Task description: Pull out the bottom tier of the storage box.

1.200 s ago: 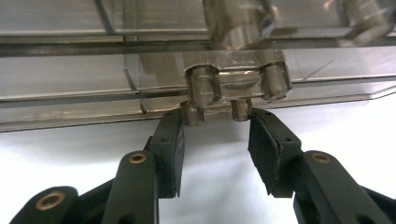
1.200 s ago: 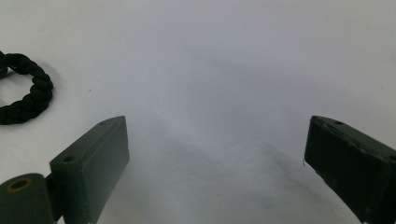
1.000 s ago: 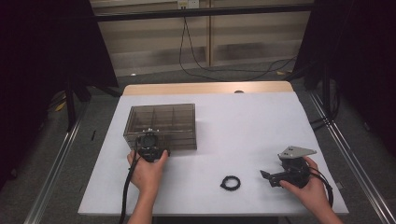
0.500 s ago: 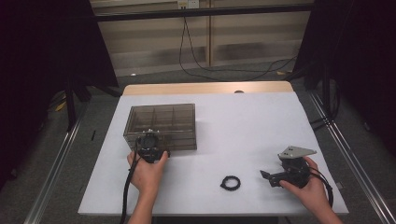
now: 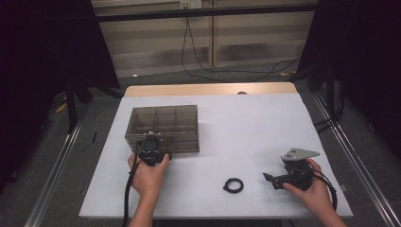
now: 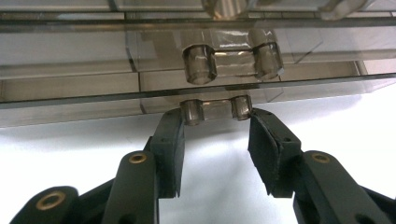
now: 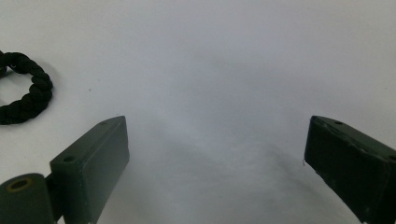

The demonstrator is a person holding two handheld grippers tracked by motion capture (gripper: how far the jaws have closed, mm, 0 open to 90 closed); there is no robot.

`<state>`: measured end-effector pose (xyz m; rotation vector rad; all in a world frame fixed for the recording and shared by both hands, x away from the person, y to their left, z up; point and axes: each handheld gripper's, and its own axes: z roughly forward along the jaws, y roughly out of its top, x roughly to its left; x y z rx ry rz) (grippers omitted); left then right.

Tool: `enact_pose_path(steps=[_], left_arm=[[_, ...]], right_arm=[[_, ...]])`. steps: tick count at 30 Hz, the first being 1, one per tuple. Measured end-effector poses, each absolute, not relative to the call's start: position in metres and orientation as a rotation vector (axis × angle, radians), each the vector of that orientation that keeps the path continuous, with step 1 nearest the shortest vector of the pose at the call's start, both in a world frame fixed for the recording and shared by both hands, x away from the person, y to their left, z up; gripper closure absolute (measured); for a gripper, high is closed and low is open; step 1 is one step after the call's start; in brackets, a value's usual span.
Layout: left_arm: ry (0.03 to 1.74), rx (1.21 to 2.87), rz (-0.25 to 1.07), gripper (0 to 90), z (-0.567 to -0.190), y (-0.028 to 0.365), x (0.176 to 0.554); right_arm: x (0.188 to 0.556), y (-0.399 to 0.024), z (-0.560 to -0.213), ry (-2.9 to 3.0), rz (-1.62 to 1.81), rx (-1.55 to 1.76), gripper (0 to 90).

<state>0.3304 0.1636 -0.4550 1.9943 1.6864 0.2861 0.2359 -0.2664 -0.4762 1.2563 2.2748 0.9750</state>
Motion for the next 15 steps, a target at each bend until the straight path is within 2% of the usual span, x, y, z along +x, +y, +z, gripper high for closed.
enact_pose_path(steps=[15], left_arm=[[1.675, 1.993, 0.296, 56.8, -0.4552, 0.1642, 0.3225]], right_arm=[[0.2359, -0.2654, -0.4765, 2.279, 0.97, 1.258, 6.2]])
